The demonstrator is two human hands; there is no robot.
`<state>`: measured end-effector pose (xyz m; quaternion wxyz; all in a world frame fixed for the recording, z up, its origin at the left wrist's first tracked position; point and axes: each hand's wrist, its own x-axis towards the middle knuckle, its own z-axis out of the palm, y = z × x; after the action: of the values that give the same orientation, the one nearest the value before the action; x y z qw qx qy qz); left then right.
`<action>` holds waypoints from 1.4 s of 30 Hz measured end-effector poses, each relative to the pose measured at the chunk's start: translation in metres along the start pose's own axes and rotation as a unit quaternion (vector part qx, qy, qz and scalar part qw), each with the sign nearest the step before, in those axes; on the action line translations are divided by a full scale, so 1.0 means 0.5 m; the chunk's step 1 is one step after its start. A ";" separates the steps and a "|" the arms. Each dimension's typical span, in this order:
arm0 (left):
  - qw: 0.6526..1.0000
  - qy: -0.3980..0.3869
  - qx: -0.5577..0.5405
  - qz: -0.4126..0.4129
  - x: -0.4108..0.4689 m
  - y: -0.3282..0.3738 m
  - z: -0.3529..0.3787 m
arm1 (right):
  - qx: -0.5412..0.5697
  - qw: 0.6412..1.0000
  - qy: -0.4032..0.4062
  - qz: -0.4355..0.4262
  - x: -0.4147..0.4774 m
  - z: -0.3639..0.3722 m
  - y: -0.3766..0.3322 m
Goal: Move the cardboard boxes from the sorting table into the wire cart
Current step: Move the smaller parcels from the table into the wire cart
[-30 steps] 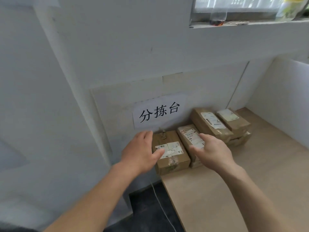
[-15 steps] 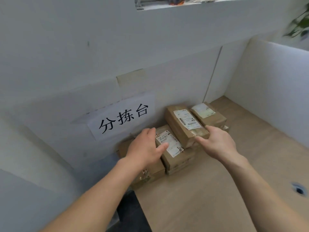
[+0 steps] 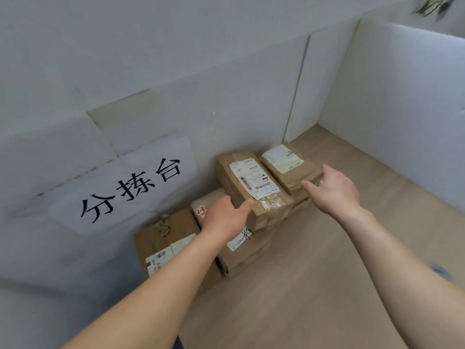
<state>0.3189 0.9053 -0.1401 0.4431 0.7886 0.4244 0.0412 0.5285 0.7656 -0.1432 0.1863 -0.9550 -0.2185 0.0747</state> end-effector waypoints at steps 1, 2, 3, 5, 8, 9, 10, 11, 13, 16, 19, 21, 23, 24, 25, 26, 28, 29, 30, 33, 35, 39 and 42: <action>1.000 0.000 -0.008 -0.005 0.006 -0.002 0.006 | 0.003 1.000 0.001 0.005 0.012 0.005 0.001; 1.000 -0.003 -0.011 -0.007 0.013 -0.005 0.012 | 0.007 1.000 0.002 0.010 0.024 0.009 0.002; 1.000 -0.006 -0.012 -0.012 0.021 -0.008 0.017 | 0.010 1.000 0.002 0.016 0.034 0.013 0.003; 0.999 -0.011 -0.012 -0.031 0.036 -0.011 0.026 | 0.017 0.999 -0.002 0.027 0.051 0.020 0.006; 0.998 -0.024 -0.026 -0.056 0.052 -0.013 0.042 | 0.063 0.997 -0.023 0.040 0.069 0.034 0.011; 0.997 -0.028 -0.034 -0.058 0.056 -0.013 0.047 | 0.085 0.995 -0.026 0.044 0.072 0.039 0.013; 0.997 -0.029 -0.045 -0.060 0.058 -0.012 0.051 | 0.110 0.992 -0.026 0.049 0.073 0.045 0.015; 0.996 -0.026 -0.058 -0.063 0.060 -0.012 0.053 | 0.136 0.989 -0.023 0.057 0.073 0.050 0.017; 0.994 -0.014 -0.086 -0.066 0.064 -0.014 0.055 | 0.189 0.978 -0.012 0.084 0.068 0.062 0.022; 0.988 0.006 -0.145 -0.060 0.066 -0.019 0.053 | 0.303 0.945 -0.014 0.122 0.055 0.087 0.033; 0.976 0.010 -0.210 -0.064 0.065 -0.024 0.048 | 0.410 0.900 -0.024 0.145 0.037 0.107 0.035; 0.965 0.005 -0.252 -0.075 0.064 -0.023 0.043 | 0.447 0.881 -0.018 0.153 0.026 0.115 0.037; 0.957 0.002 -0.279 -0.081 0.062 -0.024 0.037 | 0.468 0.868 -0.018 0.166 0.014 0.121 0.040; 0.954 0.000 -0.287 -0.087 0.060 -0.024 0.035 | 0.474 0.863 -0.021 0.172 0.009 0.125 0.042; 0.951 -0.003 -0.294 -0.094 0.057 -0.025 0.033 | 0.479 0.860 -0.024 0.175 0.004 0.129 0.044; 0.949 -0.006 -0.300 -0.099 0.055 -0.026 0.032 | 0.484 0.857 -0.027 0.177 0.000 0.132 0.046; 0.943 -0.009 -0.316 -0.103 0.051 -0.030 0.032 | 0.496 0.847 -0.041 0.186 -0.007 0.135 0.045; 0.940 -0.008 -0.324 -0.104 0.050 -0.032 0.031 | 0.503 0.840 -0.054 0.194 -0.010 0.136 0.043; 0.938 -0.007 -0.330 -0.105 0.049 -0.036 0.030 | 0.512 0.831 -0.070 0.204 -0.013 0.136 0.041; 0.933 -0.005 -0.345 -0.105 0.044 -0.045 0.025 | 0.539 0.802 -0.110 0.232 -0.024 0.136 0.038; 0.931 -0.001 -0.351 -0.099 0.040 -0.049 0.019 | 0.559 0.785 -0.119 0.238 -0.032 0.136 0.038; 0.933 0.006 -0.352 -0.080 0.027 -0.053 0.002 | 0.599 0.763 -0.105 0.219 -0.056 0.129 0.040; 0.936 0.010 -0.348 -0.056 0.015 -0.056 -0.017 | 0.613 0.762 -0.084 0.189 -0.077 0.113 0.034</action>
<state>0.3020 0.9233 -0.1579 0.6874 0.5594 0.4311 0.1697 0.4882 0.7526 -0.1993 0.6952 -0.6488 0.0438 0.3064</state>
